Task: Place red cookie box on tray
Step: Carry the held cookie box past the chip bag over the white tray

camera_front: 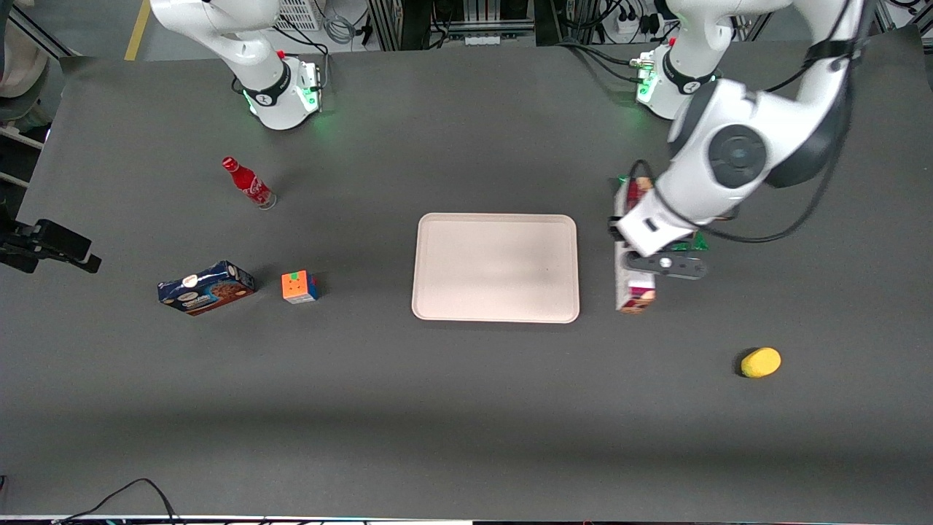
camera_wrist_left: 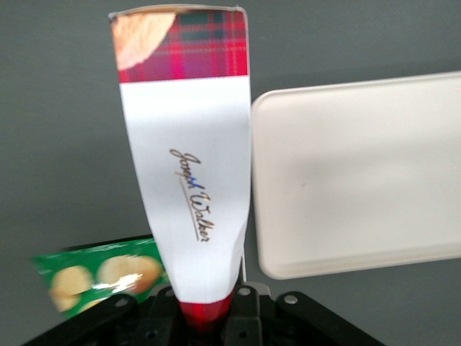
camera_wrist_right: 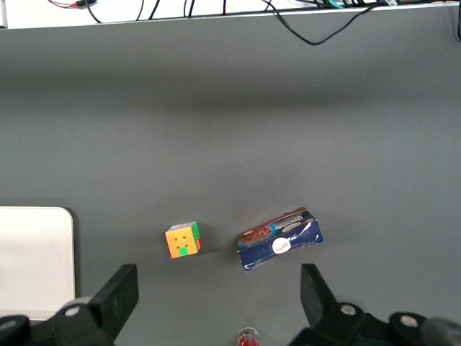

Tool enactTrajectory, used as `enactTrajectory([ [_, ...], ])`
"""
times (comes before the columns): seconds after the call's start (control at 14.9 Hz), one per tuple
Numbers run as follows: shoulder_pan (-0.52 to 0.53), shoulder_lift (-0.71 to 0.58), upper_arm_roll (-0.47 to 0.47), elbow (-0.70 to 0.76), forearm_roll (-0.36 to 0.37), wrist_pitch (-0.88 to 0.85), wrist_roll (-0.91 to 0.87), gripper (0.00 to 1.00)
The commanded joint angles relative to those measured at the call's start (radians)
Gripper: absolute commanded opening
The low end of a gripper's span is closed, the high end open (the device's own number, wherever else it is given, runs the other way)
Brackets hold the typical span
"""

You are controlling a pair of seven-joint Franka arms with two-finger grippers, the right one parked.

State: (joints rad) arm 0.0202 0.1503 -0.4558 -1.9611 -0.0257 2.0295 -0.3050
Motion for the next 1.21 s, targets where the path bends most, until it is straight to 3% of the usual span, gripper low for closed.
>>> enactTrajectory([
  [0.0, -0.014, 0.067, -0.055, -0.070, 0.033, 0.185, -0.164, 0.00],
  [0.47, -0.059, 0.287, -0.103, -0.091, 0.297, 0.403, -0.474, 0.00],
  [1.14, -0.066, 0.345, -0.104, -0.099, 0.340, 0.434, -0.482, 0.03],
])
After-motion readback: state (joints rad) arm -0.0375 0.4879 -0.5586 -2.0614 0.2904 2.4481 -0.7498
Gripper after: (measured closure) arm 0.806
